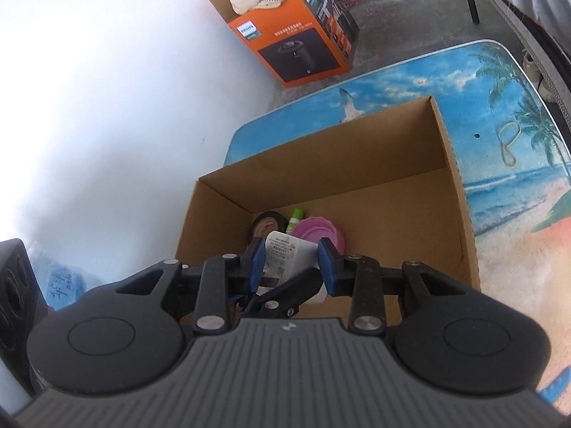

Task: Organize rigid objects
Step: 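Carry the white plug into the box and open the right tool, then move the right tool toward the gold round jar, then close the right tool on the gold round jar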

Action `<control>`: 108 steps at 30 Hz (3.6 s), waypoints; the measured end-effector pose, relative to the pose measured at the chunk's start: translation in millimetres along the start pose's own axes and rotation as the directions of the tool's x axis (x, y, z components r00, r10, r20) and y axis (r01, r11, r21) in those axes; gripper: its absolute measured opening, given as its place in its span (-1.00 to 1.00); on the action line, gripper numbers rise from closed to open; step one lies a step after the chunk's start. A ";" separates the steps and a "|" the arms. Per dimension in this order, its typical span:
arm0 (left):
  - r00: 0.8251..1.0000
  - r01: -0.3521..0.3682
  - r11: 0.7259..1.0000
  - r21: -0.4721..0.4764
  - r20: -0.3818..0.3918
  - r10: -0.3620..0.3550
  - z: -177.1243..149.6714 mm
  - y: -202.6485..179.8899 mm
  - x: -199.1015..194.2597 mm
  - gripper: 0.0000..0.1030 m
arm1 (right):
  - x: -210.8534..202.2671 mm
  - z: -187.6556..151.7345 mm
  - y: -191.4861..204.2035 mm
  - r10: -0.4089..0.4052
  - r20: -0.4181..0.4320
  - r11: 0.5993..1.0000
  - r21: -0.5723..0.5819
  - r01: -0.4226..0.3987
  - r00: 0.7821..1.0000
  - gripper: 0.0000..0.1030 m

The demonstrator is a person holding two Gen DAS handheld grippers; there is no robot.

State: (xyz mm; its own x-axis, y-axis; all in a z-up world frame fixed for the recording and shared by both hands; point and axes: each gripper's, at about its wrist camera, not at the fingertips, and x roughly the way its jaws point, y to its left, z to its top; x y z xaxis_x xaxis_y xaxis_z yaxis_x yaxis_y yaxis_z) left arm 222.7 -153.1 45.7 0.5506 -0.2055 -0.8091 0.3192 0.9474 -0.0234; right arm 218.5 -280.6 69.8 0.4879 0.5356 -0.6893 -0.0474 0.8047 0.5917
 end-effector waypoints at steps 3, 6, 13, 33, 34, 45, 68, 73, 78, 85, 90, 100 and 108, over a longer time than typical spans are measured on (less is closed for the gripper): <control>0.999 -0.012 0.999 -0.030 -0.040 0.011 14.2 4.1 22.9 -0.45 | 23.4 17.4 -10.6 -0.024 -0.041 1.000 0.000 0.024 0.999 -0.38; 0.997 -0.027 0.998 -0.061 -0.081 0.022 23.1 9.7 42.4 -0.45 | 43.1 30.3 -19.2 -0.039 -0.078 0.999 -0.011 0.039 0.996 -0.39; 0.991 -0.041 0.993 -0.109 -0.127 0.027 32.1 14.3 69.7 -0.46 | 76.7 45.8 -28.2 -0.074 -0.122 0.997 -0.047 0.069 0.990 -0.39; 1.000 0.013 1.000 0.012 0.001 -0.013 4.1 -12.0 -16.0 0.18 | -57.0 -3.9 -11.0 0.071 0.196 0.994 -0.093 -0.053 0.978 -0.38; 1.000 0.026 0.999 0.021 0.014 -0.026 -3.0 -12.6 -28.5 0.23 | -73.9 -16.7 -11.0 0.087 0.233 0.994 -0.089 -0.068 0.969 -0.37; 0.991 0.086 0.989 0.118 0.090 -0.097 -118.4 3.9 -115.3 0.60 | -116.6 -156.3 -20.1 0.205 0.309 0.977 -0.016 -0.211 0.929 -0.16; 0.994 -0.076 0.981 0.178 0.086 0.061 -219.0 25.0 -44.2 0.43 | 52.2 -175.8 20.0 0.106 0.004 0.994 -0.001 -0.106 0.994 -0.24; 0.995 -0.067 0.987 0.149 0.082 0.055 -216.8 36.7 -33.4 0.40 | 76.9 -169.5 27.9 0.085 -0.040 0.996 -0.039 -0.086 0.996 -0.25; 0.996 -0.037 0.989 0.146 0.087 0.025 -211.6 39.8 -30.6 0.40 | 82.3 -166.1 35.6 0.086 -0.060 0.993 -0.076 -0.091 0.994 -0.24; 0.996 -0.017 0.984 0.177 0.092 0.001 -213.8 26.9 -34.4 0.40 | 67.6 -169.7 27.3 0.072 -0.065 0.994 -0.081 -0.077 0.995 -0.23; 0.995 0.034 0.976 0.216 0.089 -0.055 -211.2 10.0 -32.4 0.40 | 45.9 -175.8 7.7 0.056 -0.043 0.997 -0.047 -0.058 0.997 -0.22; 0.983 0.146 0.941 0.305 0.064 -0.173 -209.4 -27.5 -28.4 0.37 | -5.1 -196.3 -40.5 0.033 0.028 0.995 0.089 -0.036 0.999 -0.22; 0.992 0.087 0.942 0.323 0.059 -0.112 -205.5 -35.2 -25.7 0.31 | -12.8 -203.7 -50.1 0.056 0.041 0.990 0.124 -0.061 0.998 -0.20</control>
State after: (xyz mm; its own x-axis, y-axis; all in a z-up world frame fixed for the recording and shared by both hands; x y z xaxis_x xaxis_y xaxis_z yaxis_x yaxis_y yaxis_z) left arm 38.8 -130.7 -53.4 0.5562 -0.3246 -0.7650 0.5979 0.7957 0.0971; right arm 37.1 -275.5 -36.2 0.5195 0.5691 -0.6374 0.0312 0.7328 0.6797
